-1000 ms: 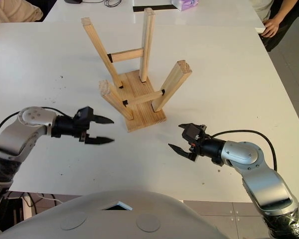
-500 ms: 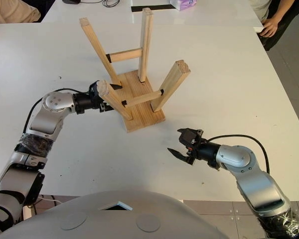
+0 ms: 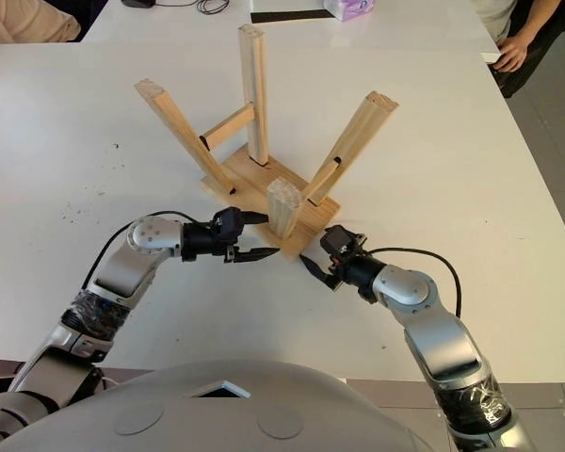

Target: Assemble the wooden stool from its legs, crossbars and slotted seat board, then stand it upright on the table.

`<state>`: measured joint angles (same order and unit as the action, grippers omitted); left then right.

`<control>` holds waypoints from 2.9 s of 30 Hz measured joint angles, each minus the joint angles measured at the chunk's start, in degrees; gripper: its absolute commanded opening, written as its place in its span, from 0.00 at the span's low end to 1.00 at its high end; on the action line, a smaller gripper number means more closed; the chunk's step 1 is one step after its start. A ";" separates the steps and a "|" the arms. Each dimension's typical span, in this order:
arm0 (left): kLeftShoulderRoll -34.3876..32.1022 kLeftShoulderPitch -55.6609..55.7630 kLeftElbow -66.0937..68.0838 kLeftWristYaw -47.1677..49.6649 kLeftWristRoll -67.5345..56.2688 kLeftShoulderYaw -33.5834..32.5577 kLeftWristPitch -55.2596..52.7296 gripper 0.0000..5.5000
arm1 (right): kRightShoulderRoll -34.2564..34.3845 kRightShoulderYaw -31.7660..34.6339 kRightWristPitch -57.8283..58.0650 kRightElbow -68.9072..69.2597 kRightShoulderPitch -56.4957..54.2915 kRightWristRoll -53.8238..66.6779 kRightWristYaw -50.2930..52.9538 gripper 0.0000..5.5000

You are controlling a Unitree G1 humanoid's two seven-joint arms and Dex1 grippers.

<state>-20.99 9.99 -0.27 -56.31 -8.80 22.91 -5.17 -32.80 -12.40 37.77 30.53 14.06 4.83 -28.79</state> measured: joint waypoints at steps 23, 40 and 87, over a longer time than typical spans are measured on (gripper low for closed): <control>-10.59 13.76 36.82 22.42 10.59 -18.68 15.48 0.49 | -4.36 6.52 -4.14 -4.67 -0.56 -1.52 0.36 0.73; -8.54 -11.79 10.81 8.05 -0.92 -11.29 17.24 0.49 | -5.17 1.41 -2.31 1.80 2.02 -2.51 -1.87 0.73; -21.48 -30.86 -25.30 11.34 -10.47 -22.09 -14.67 0.43 | -8.47 19.07 12.59 20.24 10.86 7.60 -6.70 0.73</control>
<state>-42.46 -20.87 -25.57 -44.96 -19.26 0.82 -19.85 -41.27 6.67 50.36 50.77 24.92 12.42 -35.49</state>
